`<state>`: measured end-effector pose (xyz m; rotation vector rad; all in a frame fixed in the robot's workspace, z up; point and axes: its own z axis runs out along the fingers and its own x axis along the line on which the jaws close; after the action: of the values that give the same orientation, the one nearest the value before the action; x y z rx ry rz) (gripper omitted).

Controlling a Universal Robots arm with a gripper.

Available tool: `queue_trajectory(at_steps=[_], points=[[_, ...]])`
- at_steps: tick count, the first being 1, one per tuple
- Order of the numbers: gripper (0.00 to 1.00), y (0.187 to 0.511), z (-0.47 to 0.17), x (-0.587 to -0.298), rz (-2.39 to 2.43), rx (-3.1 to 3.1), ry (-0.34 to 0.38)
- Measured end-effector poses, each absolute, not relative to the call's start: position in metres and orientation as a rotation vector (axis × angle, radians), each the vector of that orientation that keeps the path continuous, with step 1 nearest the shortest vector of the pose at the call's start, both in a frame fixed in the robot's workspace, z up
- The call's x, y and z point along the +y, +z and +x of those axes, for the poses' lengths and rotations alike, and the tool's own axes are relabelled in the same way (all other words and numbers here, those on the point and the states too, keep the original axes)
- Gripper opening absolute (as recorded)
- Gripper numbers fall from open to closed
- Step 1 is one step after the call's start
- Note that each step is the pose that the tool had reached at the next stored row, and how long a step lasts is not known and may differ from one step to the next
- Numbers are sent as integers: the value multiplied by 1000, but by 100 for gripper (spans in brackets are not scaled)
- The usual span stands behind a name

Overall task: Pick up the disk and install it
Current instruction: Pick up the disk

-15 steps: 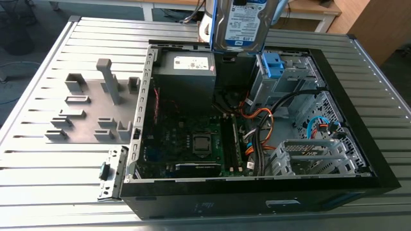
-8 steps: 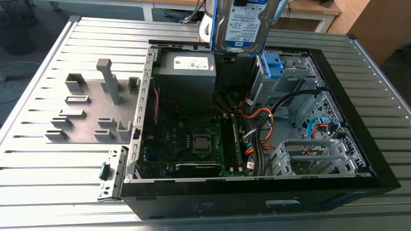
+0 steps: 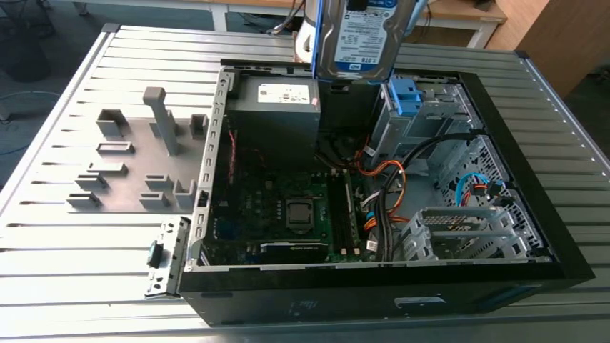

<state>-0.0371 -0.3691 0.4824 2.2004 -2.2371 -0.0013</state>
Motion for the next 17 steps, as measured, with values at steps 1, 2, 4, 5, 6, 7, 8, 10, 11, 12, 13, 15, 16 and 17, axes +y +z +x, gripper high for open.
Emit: queue_trajectory(at_steps=[1,2,4,5,6,7,8,10,11,12,13,15,16,17], points=[[36,482,-37,-369,2200,-2237,-1],[36,482,-37,-370,2200,-2237,-1],[36,482,-37,-371,2200,-2237,0],[36,482,-37,-371,2200,-2237,0],[36,482,-37,-371,2200,-2236,0],[36,482,-37,-372,2200,-2236,1],[36,482,-37,-372,2199,-2236,1],[36,482,-37,-373,2199,-2236,1],[36,482,-37,-373,2199,-2236,2],[36,482,-37,-374,2199,-2236,2],[36,482,-37,-374,2199,-2235,2],[36,482,-37,-375,2199,-2235,3],[36,482,-37,-375,2198,-2235,3],[36,482,-37,-375,2198,-2235,3]])
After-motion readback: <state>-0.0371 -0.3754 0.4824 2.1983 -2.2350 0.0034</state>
